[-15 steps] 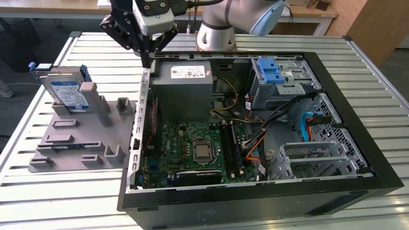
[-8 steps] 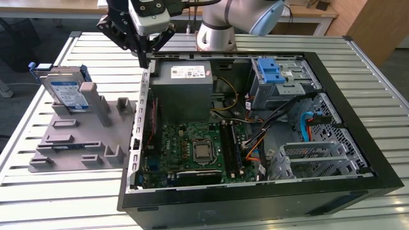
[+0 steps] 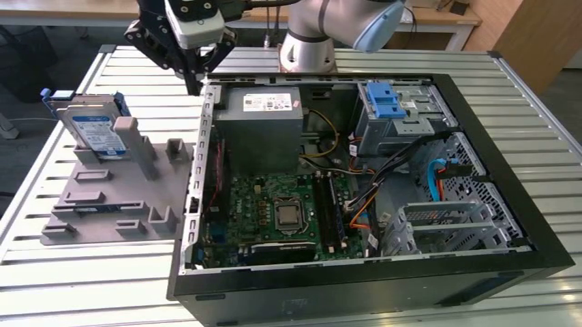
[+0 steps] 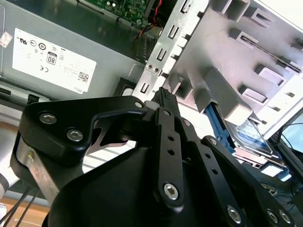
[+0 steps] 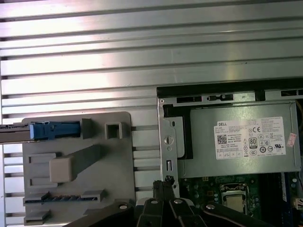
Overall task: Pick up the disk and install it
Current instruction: 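Reach for the disk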
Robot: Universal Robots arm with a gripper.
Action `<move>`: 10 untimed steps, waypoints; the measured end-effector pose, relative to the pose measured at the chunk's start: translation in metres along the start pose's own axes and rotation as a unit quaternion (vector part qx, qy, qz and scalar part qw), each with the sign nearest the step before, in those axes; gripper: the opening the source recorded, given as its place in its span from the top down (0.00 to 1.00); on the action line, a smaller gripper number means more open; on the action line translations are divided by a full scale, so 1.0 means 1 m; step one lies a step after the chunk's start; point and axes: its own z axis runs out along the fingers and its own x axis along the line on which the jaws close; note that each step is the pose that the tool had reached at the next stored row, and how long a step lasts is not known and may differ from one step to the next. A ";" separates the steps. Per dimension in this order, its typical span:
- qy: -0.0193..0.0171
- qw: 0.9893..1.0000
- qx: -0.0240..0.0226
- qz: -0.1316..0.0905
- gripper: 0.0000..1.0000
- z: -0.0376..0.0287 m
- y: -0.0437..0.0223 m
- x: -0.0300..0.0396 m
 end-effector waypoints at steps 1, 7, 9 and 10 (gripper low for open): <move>0.000 1.000 0.000 0.000 0.89 0.0001 0.0001 0.0012; 0.000 1.000 0.000 0.000 0.89 0.0001 0.0002 0.0024; 0.000 1.000 0.000 0.000 0.89 0.0001 0.0002 0.0028; 0.000 1.000 0.000 0.000 0.89 0.0001 0.0001 0.0034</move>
